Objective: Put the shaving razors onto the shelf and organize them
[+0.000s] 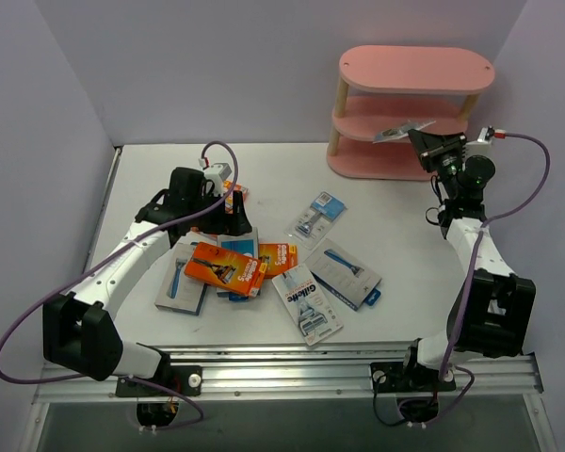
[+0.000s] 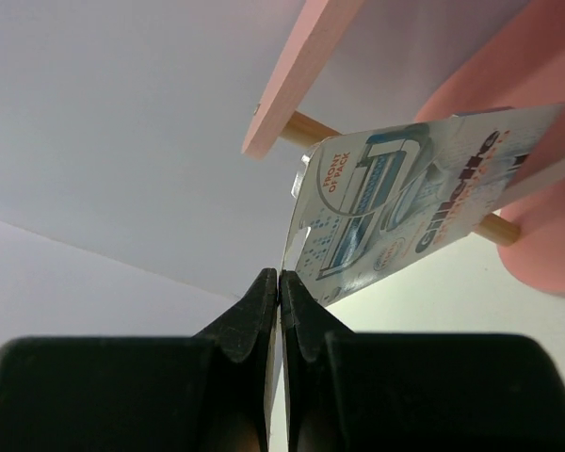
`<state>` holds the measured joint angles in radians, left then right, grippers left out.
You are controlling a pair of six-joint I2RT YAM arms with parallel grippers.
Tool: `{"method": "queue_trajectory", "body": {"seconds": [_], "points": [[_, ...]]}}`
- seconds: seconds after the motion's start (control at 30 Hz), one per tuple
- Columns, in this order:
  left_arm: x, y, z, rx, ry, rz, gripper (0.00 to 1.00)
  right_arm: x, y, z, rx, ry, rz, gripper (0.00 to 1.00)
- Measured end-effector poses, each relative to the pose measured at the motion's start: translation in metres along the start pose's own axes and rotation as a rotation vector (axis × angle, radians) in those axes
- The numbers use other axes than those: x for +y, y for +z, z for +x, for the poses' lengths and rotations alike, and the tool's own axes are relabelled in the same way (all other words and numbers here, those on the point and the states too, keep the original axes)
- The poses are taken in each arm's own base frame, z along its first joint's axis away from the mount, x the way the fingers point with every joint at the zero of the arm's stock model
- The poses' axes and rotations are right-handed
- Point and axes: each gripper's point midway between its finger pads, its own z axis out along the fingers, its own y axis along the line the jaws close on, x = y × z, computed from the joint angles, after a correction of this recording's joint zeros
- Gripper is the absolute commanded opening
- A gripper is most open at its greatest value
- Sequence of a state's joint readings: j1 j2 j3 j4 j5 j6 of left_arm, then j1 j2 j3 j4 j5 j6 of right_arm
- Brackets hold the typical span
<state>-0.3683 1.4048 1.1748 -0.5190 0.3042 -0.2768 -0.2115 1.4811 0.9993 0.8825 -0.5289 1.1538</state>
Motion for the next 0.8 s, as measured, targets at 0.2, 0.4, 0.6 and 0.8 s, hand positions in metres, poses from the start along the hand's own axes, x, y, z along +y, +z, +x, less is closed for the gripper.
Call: {"method": "queue_trajectory", "body": {"seconds": [0.2,0.4,0.6,0.8], "points": [[-0.002,0.0,0.001,0.002,0.003,0.003,0.94,-0.014,-0.012,-0.01,-0.041,0.005,0.038,0.0],[-0.001,0.0,0.001,0.002,0.003,0.003,0.94,-0.03,-0.021,-0.024,-0.086,0.009,0.075,0.0],[-0.001,0.0,0.001,0.002,0.003,0.003,0.94,-0.061,-0.03,-0.029,-0.112,0.031,0.163,0.0],[-0.001,0.0,0.001,0.002,0.003,0.003,0.94,-0.105,-0.038,-0.011,-0.071,0.095,0.289,0.0]]}}
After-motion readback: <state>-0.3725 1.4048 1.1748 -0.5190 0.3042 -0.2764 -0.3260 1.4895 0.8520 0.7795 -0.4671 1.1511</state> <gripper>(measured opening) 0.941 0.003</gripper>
